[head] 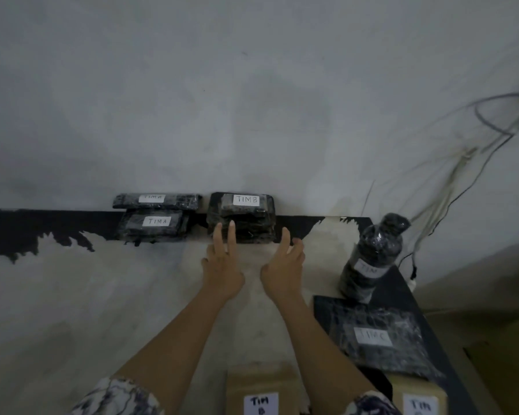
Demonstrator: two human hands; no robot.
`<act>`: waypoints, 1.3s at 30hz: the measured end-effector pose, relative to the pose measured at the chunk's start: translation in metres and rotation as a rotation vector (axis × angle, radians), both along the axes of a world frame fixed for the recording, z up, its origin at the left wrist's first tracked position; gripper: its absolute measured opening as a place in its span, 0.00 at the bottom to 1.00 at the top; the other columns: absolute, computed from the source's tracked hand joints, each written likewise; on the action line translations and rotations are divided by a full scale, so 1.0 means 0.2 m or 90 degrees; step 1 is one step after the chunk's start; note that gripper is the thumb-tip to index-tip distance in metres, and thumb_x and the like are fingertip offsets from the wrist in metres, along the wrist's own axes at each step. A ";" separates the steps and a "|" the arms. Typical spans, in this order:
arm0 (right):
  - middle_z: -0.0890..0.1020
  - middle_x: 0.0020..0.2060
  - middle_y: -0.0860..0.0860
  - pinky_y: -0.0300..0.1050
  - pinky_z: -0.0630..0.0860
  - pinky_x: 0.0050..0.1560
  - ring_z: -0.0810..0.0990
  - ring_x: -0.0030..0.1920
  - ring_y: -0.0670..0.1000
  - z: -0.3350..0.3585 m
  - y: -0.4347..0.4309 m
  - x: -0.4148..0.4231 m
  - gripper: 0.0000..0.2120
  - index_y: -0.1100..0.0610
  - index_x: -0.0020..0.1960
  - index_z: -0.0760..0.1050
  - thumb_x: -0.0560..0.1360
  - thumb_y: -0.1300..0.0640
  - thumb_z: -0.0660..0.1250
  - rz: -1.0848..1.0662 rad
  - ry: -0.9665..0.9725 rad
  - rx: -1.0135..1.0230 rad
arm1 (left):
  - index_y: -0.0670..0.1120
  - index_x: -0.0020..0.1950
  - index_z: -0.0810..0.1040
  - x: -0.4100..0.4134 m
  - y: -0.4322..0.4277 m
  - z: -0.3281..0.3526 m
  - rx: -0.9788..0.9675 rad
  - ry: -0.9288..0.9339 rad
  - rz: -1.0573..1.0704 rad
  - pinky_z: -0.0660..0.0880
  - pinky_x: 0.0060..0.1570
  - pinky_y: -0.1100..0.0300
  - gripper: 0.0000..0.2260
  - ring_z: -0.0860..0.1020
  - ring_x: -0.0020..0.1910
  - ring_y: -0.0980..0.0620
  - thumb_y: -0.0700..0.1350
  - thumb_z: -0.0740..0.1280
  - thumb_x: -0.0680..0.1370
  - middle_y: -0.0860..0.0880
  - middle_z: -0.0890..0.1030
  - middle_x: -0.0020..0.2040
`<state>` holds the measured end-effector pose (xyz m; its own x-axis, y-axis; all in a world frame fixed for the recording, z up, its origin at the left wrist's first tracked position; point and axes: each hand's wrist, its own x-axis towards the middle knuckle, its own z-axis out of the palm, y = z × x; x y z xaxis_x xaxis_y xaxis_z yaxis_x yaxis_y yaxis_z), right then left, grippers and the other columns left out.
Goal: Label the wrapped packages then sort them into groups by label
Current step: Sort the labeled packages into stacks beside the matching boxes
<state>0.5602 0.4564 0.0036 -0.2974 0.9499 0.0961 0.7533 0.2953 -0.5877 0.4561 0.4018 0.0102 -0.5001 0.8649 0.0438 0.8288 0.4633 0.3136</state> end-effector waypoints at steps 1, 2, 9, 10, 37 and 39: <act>0.55 0.70 0.61 0.51 0.68 0.60 0.62 0.64 0.62 0.00 -0.04 0.04 0.37 0.58 0.75 0.49 0.71 0.65 0.63 -0.016 0.004 0.018 | 0.49 0.76 0.34 0.04 -0.04 0.00 -0.011 -0.008 -0.011 0.68 0.60 0.48 0.45 0.60 0.70 0.39 0.42 0.67 0.73 0.42 0.36 0.76; 0.59 0.69 0.61 0.50 0.67 0.59 0.63 0.62 0.61 0.01 -0.09 0.08 0.34 0.60 0.74 0.53 0.71 0.66 0.62 -0.032 0.010 0.040 | 0.48 0.76 0.36 0.08 -0.07 0.00 -0.024 -0.015 -0.027 0.67 0.61 0.48 0.44 0.60 0.69 0.39 0.43 0.67 0.74 0.42 0.36 0.76; 0.68 0.55 0.62 0.49 0.62 0.49 0.66 0.53 0.60 0.03 -0.29 0.36 0.11 0.61 0.50 0.64 0.70 0.70 0.61 -0.273 0.112 0.034 | 0.47 0.76 0.37 0.30 -0.23 0.00 -0.120 -0.118 -0.146 0.65 0.67 0.48 0.42 0.55 0.72 0.38 0.44 0.66 0.75 0.43 0.32 0.75; 0.68 0.55 0.63 0.51 0.63 0.50 0.66 0.53 0.61 0.03 -0.29 0.40 0.10 0.61 0.50 0.63 0.71 0.69 0.60 -0.311 0.129 0.018 | 0.47 0.76 0.37 0.33 -0.23 0.00 -0.120 -0.127 -0.155 0.65 0.67 0.48 0.42 0.56 0.71 0.39 0.44 0.66 0.75 0.44 0.32 0.75; 0.74 0.58 0.63 0.57 0.74 0.58 0.75 0.57 0.62 -0.13 0.33 0.87 0.20 0.66 0.64 0.65 0.75 0.62 0.66 -0.128 0.129 -0.163 | 0.46 0.69 0.65 1.00 0.42 -0.10 0.082 -0.442 -0.074 0.71 0.64 0.50 0.17 0.73 0.62 0.44 0.41 0.56 0.80 0.43 0.72 0.65; 0.75 0.58 0.62 0.55 0.75 0.58 0.75 0.57 0.61 -0.14 0.39 0.84 0.21 0.66 0.64 0.66 0.74 0.61 0.67 -0.113 0.143 -0.157 | 0.45 0.68 0.67 0.98 0.47 -0.12 0.115 -0.449 -0.052 0.72 0.61 0.56 0.16 0.74 0.60 0.45 0.40 0.56 0.80 0.43 0.74 0.63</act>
<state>0.7289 0.5335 -0.0236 -0.1234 0.9875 -0.0979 0.6245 0.0007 -0.7810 0.6523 0.4953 -0.0135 -0.3956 0.9106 -0.1193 0.4319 0.2991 0.8509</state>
